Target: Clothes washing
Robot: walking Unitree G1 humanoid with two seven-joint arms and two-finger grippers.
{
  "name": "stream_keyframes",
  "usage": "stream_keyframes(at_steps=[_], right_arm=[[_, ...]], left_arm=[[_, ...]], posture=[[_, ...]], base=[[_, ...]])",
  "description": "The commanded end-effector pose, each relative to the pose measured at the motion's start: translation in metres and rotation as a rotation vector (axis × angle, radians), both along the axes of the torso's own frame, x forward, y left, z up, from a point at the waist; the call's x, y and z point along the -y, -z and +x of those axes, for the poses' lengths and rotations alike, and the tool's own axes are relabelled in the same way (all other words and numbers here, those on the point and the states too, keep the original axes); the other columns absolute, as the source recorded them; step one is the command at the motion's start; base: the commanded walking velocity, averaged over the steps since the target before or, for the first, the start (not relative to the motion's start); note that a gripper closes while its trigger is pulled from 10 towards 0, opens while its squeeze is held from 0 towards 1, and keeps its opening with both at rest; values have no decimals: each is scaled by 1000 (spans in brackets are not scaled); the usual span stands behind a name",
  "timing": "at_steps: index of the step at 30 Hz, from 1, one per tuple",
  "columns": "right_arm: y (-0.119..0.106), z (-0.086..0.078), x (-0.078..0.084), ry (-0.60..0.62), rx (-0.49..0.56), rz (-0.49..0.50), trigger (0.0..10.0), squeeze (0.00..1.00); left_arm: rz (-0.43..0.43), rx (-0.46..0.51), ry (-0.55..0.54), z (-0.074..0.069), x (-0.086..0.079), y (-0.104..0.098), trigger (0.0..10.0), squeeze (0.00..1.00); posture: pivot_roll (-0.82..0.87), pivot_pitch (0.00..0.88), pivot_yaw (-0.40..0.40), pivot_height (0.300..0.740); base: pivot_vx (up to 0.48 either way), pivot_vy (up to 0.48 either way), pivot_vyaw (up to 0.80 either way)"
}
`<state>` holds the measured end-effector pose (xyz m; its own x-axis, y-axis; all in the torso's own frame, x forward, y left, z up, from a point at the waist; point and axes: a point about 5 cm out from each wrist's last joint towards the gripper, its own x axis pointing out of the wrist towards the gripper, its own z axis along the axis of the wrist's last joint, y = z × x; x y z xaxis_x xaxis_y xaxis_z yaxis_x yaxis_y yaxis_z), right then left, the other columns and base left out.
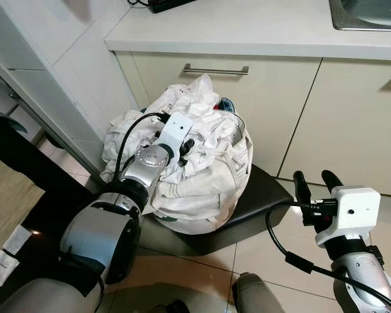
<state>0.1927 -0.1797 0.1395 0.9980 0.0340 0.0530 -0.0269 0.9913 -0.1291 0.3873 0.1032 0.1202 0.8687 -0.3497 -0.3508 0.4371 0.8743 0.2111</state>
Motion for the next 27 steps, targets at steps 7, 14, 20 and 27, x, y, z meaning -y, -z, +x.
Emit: stream_keyframes(at_steps=[7, 14, 20, 27], right_arm=[[7, 0, -2, -11, -18, 12, 10000, 0], [11, 10, -2, -15, -13, 20, 10000, 0], [11, 15, -2, -10, 1, 23, 10000, 0], [10, 30, -5, -22, 34, 33, 10000, 0]], left_arm=[[-136, 1, -66, 6, -16, -12, 0, 0], [-285, -75, -40, -1, -3, 0, 0, 0], [-395, -67, -82, 3, -9, -8, 0, 0], [-407, 124, -21, 20, -19, -61, 0, 0]], posture=[[-454, 92, 161, 723], [-433, 70, 170, 723], [-425, 48, 175, 723], [-375, 0, 178, 723]], base=[[0, 0, 0], [0, 0, 0], [0, 0, 0], [0, 0, 0]])
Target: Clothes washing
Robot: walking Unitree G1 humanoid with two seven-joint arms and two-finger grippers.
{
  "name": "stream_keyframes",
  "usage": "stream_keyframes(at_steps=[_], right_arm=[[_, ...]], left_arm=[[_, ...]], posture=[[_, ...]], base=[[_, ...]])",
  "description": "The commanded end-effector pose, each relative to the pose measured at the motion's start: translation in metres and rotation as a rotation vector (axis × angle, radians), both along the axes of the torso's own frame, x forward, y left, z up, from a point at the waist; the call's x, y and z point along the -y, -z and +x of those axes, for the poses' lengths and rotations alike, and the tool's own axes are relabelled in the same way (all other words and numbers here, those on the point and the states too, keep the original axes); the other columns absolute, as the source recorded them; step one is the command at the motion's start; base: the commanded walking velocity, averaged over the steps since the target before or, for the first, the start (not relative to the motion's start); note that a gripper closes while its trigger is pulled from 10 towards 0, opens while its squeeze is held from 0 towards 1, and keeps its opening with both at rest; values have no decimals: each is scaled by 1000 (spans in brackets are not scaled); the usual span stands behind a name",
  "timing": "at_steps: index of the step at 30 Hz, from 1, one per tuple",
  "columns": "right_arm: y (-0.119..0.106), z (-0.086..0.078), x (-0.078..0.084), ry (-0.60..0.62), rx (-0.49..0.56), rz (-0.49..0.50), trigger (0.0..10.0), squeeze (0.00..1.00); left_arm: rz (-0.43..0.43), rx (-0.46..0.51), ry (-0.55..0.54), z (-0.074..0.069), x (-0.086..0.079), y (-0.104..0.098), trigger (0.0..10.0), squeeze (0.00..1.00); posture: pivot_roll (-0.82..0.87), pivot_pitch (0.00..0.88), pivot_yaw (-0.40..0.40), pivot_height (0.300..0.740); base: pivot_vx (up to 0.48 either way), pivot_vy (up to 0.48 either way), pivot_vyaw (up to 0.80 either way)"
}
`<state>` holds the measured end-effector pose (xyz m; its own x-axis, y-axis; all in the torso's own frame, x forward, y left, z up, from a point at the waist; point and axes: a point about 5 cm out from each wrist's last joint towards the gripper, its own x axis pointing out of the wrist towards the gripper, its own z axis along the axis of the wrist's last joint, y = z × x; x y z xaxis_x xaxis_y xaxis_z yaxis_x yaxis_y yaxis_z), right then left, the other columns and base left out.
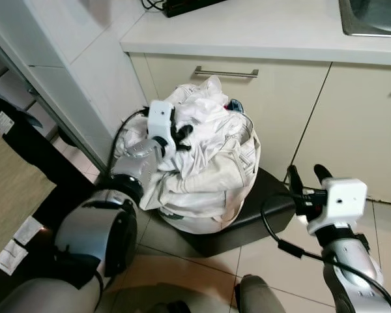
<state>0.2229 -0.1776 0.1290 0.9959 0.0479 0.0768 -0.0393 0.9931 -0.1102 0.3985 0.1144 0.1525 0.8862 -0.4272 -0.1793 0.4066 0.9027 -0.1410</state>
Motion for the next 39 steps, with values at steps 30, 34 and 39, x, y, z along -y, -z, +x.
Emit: stream_keyframes(at_steps=[30, 34, 39], right_arm=[[8, 26, -13, -34, 34, 36, 10000, 0], [10, 27, -13, -34, 32, 35, 10000, 0], [11, 27, -14, -34, 31, 35, 10000, 0]], left_arm=[[-235, 706, -154, 6, -63, -238, 0, 0], [-238, 688, -152, 6, -61, -235, 0, 0], [-249, 685, -114, 5, -54, -236, 0, 0]], posture=[[-313, 0, 179, 723], [-313, 0, 181, 723], [-315, 0, 184, 723]], base=[[0, 0, 0], [0, 0, 0], [0, 0, 0]])
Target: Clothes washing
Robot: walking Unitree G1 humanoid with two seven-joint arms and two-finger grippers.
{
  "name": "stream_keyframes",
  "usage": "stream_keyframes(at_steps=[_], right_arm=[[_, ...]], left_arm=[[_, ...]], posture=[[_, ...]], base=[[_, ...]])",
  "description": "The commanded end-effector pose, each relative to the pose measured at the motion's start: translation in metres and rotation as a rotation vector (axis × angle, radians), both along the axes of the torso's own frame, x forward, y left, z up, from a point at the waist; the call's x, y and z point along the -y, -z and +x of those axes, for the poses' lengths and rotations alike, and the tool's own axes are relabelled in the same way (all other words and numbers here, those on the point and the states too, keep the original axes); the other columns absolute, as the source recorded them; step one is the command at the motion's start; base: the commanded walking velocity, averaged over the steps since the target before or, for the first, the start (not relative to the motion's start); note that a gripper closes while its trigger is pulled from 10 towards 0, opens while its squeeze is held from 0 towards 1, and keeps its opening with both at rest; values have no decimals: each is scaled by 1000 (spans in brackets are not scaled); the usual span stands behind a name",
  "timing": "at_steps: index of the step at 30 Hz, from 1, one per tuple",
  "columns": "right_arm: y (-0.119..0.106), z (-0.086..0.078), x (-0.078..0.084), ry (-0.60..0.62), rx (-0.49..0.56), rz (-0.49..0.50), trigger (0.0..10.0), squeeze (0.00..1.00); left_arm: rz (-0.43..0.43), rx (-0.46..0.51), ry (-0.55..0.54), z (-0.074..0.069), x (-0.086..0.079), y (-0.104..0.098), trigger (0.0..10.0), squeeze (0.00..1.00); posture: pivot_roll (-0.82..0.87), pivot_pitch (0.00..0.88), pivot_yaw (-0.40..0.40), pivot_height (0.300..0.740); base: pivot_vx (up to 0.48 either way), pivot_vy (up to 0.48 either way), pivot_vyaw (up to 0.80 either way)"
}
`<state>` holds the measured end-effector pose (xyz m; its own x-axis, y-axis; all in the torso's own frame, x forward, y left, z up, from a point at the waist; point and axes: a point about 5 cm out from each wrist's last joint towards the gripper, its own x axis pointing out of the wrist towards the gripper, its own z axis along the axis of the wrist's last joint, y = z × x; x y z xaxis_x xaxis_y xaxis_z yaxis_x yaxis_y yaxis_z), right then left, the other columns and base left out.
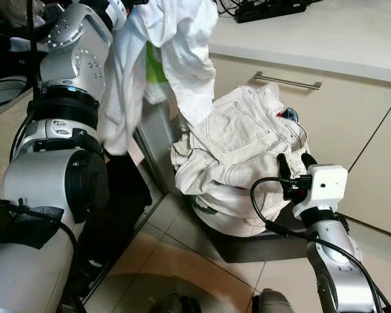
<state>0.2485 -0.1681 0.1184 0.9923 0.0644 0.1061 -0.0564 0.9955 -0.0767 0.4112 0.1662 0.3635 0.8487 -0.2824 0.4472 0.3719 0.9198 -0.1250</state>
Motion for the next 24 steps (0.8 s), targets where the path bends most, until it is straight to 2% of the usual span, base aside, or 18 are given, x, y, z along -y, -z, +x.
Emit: stream_keyframes(at_steps=[1, 7, 8, 11, 12, 15, 21, 24], right_arm=[[0, 1, -4, -14, 3, -1, 10000, 0], [1, 2, -5, -10, 3, -3, 10000, 0], [2, 2, -6, -17, -2, -18, 10000, 0], [2, 2, -6, -12, 2, -18, 10000, 0], [2, 2, -6, -12, 3, -22, 10000, 0], [2, 2, -6, -16, 1, -25, 10000, 0], [2, 5, -5, -32, -4, -45, 10000, 0], [1, 9, -3, -33, -1, -43, 10000, 0]], left_arm=[[-7, 89, 0, -8, -3, -27, 0, 0], [15, 85, -21, -7, -5, -28, 0, 0], [42, 58, -58, -4, -7, -22, 0, 0], [56, 29, -84, -2, -11, -15, 0, 0], [72, -3, -121, -1, -18, -5, 0, 0], [74, -30, -154, 0, -26, 4, 0, 0], [41, -16, -182, -3, -37, 2, 0, 0], [65, -24, -216, -5, -46, 8, 0, 0]], posture=[[-316, 0, 186, 723], [-316, 0, 191, 723], [-315, 0, 192, 723], [-315, 0, 192, 723], [-311, 0, 189, 723], [-309, 0, 184, 723], [-299, 0, 169, 723], [-287, 0, 159, 723]], base=[[0, 0, 0], [0, 0, 0], [0, 0, 0], [0, 0, 0], [0, 0, 675], [0, 0, 656], [0, 0, 610], [0, 0, 588]])
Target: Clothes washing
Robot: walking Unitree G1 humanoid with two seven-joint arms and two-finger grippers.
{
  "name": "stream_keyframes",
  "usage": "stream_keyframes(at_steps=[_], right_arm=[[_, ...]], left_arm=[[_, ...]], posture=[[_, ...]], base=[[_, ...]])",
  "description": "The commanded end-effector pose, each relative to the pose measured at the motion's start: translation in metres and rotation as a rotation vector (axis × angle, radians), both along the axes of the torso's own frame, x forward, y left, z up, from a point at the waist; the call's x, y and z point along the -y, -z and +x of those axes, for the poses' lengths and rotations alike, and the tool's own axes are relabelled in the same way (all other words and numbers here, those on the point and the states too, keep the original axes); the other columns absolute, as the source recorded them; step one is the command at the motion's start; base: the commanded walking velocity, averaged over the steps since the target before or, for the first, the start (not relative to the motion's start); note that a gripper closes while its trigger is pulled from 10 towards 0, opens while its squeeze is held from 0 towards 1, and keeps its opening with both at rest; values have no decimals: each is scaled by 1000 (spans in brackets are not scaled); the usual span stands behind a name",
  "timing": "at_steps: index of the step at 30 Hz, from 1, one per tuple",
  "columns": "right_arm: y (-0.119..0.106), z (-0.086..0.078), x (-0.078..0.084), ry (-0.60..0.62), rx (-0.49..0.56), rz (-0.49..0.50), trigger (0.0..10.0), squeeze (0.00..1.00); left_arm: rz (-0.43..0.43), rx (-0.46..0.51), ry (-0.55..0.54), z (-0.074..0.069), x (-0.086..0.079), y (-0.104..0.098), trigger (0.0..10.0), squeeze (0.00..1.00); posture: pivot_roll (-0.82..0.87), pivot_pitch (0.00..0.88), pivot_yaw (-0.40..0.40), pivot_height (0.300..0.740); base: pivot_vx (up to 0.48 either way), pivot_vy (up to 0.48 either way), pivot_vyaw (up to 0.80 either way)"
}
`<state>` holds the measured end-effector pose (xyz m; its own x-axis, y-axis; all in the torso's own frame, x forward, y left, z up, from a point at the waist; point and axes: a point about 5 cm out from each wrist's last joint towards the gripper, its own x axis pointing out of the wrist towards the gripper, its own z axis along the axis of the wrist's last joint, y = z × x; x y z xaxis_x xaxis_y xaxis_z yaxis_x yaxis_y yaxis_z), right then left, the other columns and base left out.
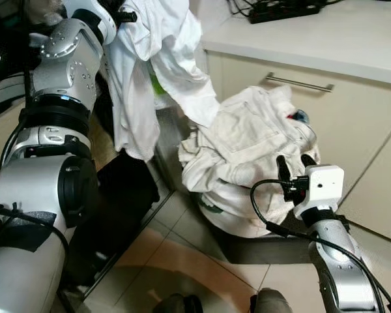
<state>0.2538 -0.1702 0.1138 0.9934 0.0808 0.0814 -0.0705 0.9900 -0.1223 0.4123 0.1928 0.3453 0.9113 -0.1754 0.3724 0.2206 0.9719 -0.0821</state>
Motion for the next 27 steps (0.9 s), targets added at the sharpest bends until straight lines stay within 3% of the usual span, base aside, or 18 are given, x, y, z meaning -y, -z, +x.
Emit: stream_keyframes(at_steps=[1, 3, 4, 6, 7, 9, 11, 13, 14, 16, 19, 27], right_arm=[[-4, 5, -4, -15, 20, 14, 10000, 0], [-4, 6, -1, -1, 18, 31, 10000, 0], [-4, 6, -1, -1, 18, 31, 10000, 0], [-5, 8, 3, 19, 16, 60, 10000, 0], [-5, 8, 3, 19, 16, 60, 10000, 0], [-7, 12, 6, 31, 19, 88, 10000, 0], [-8, 13, 6, 31, 21, 89, 10000, 0], [-11, 16, 5, 25, 32, 87, 10000, 0], [-11, 16, 5, 25, 32, 87, 10000, 0], [-16, 21, 5, 16, 50, 84, 10000, 0], [-20, 25, 6, 10, 59, 84, 10000, 0], [-18, 29, 1, -25, 48, 81, 10000, 0]], left_arm=[[24, 30, -85, -6, -22, -2, 0, 0], [74, -25, -111, -6, -23, 21, 0, 0], [74, -25, -111, -6, -23, 21, 0, 0], [90, -88, -129, -8, -19, 52, 0, 0], [90, -88, -129, -8, -19, 52, 0, 0], [151, -125, -134, -14, -5, 85, 0, 0], [156, -139, -131, -15, -1, 92, 0, 0], [119, -184, -100, -22, 15, 112, 0, 0], [119, -184, -100, -22, 15, 112, 0, 0], [79, -209, -53, -34, 38, 130, 0, 0], [54, -203, -29, -47, 56, 135, 0, 0], [51, -187, -38, -56, 61, 135, 0, 0]], posture=[[-286, 0, 159, 723], [-279, 0, 156, 723], [-279, 0, 156, 723], [-273, 0, 153, 723], [-273, 0, 153, 723], [-262, 0, 149, 723], [-258, 0, 146, 723], [-249, 0, 140, 723], [-249, 0, 140, 723], [-243, 0, 132, 723], [-235, 0, 122, 723], [-218, 0, 102, 723]], base=[[0, 0, 569], [0, 0, 556], [0, 0, 550], [0, 0, 531], [0, 0, 531], [0, 0, 525], [0, 0, 525], [0, 0, 519], [0, 0, 519], [0, 0, 525], [0, 0, 519], [0, 0, 509]])
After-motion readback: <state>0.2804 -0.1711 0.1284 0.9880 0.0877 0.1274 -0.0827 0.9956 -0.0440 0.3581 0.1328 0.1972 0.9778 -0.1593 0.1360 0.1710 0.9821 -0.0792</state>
